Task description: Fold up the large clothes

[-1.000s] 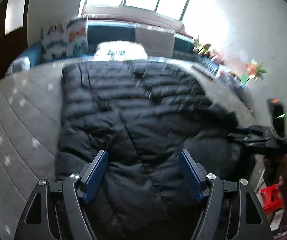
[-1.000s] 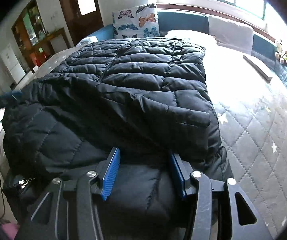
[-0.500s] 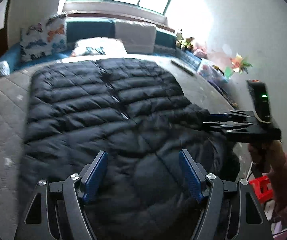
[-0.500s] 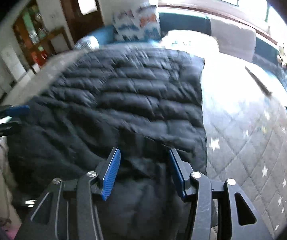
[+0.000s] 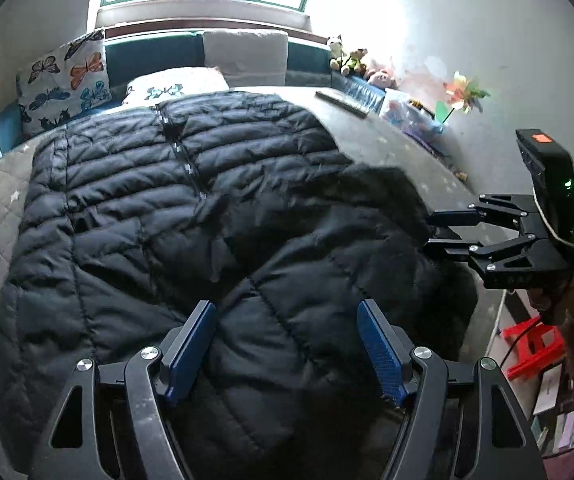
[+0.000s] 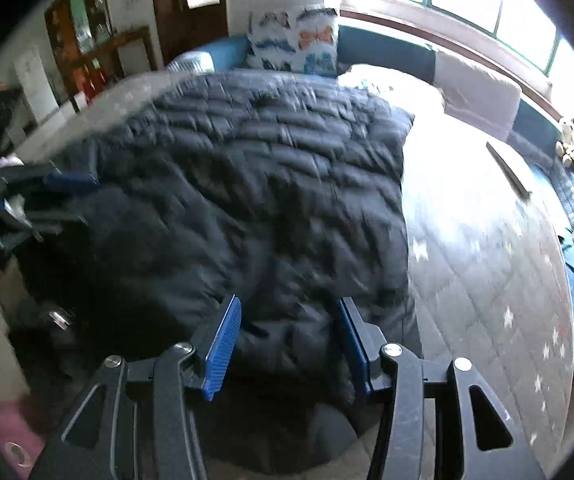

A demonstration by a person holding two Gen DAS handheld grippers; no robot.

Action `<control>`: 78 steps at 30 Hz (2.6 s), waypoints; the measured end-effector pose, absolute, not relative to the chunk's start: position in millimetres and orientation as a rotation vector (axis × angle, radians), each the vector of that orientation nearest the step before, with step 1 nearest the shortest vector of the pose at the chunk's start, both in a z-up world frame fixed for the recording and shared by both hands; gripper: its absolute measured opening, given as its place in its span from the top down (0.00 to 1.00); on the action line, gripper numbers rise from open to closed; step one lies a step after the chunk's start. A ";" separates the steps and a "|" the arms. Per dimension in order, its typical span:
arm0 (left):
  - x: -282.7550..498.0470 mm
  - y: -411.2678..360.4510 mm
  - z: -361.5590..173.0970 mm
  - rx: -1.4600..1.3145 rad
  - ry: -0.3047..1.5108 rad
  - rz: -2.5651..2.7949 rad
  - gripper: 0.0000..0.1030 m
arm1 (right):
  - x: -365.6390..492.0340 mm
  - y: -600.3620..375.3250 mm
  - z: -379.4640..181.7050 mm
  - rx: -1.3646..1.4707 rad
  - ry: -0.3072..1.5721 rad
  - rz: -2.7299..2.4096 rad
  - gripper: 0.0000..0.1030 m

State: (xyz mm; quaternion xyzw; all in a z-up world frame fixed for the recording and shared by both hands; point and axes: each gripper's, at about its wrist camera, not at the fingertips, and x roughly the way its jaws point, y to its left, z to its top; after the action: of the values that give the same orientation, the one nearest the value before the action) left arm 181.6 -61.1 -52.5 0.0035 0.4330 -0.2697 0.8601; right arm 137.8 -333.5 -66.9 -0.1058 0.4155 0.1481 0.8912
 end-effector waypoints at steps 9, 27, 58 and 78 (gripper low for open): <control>156.3 -65.2 -52.1 0.088 0.911 -0.561 0.26 | 141.8 -350.9 -86.4 -0.097 0.879 0.327 0.41; -5.5 -49.3 -64.5 0.356 0.946 -0.631 0.18 | 36.1 -316.9 -68.9 -0.441 0.786 0.457 0.36; 11.7 -41.3 -38.4 0.428 0.672 -0.535 0.77 | 10.4 -252.3 -106.2 -0.639 0.586 0.564 0.36; -42.2 26.3 -53.4 0.356 0.641 -0.302 0.19 | 73.8 -259.6 -32.0 -0.275 0.630 0.605 0.73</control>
State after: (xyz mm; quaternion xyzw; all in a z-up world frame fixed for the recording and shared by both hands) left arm -42.2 26.3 -53.4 0.1733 0.3121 -0.1471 0.9225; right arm 73.8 -259.6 -32.0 -0.1329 0.3043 0.2920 0.8969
